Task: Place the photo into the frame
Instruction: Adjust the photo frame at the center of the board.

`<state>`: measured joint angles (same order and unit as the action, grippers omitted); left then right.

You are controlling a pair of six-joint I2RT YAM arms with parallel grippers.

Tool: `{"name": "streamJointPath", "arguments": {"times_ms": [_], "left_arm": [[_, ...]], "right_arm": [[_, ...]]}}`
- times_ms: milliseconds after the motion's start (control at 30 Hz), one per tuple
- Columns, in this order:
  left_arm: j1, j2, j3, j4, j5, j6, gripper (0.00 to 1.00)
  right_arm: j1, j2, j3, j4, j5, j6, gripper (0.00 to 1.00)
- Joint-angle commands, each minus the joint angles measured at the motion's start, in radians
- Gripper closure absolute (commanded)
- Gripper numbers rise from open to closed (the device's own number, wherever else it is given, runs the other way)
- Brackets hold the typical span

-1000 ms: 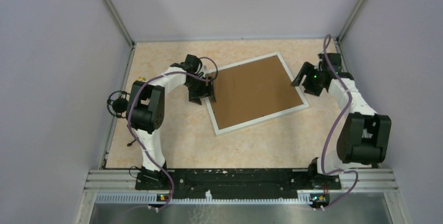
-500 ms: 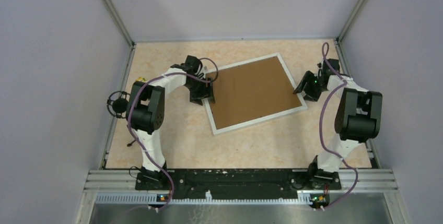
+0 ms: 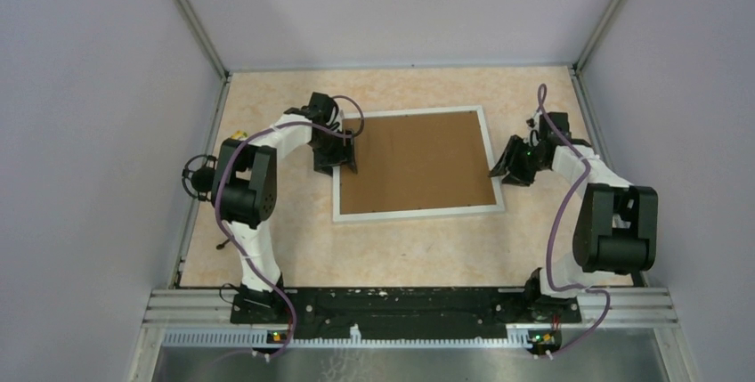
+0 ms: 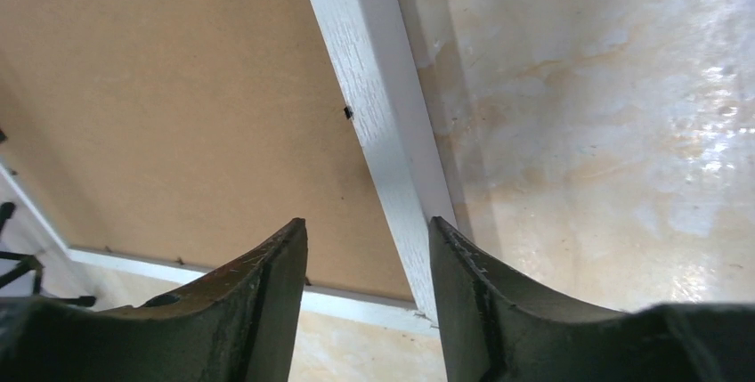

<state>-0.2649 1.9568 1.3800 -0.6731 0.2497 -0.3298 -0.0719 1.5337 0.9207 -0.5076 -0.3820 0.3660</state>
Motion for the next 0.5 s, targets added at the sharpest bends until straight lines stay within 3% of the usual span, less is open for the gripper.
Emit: {"name": "streamJointPath", "arguments": {"times_ms": [0,200,467], "left_arm": [[-0.023,-0.022,0.006,0.024,0.049,-0.006,0.26],[-0.021,-0.016,0.007,0.026,0.065,-0.008,0.26],[-0.02,-0.017,0.007,0.027,0.07,-0.005,0.26]], "right_arm": [[-0.026,0.02,0.076,-0.004,-0.018,-0.047,0.58],[-0.026,0.089,0.106,0.021,0.016,-0.063,0.68],[-0.026,0.149,0.14,0.042,0.058,-0.075,0.72]]}}
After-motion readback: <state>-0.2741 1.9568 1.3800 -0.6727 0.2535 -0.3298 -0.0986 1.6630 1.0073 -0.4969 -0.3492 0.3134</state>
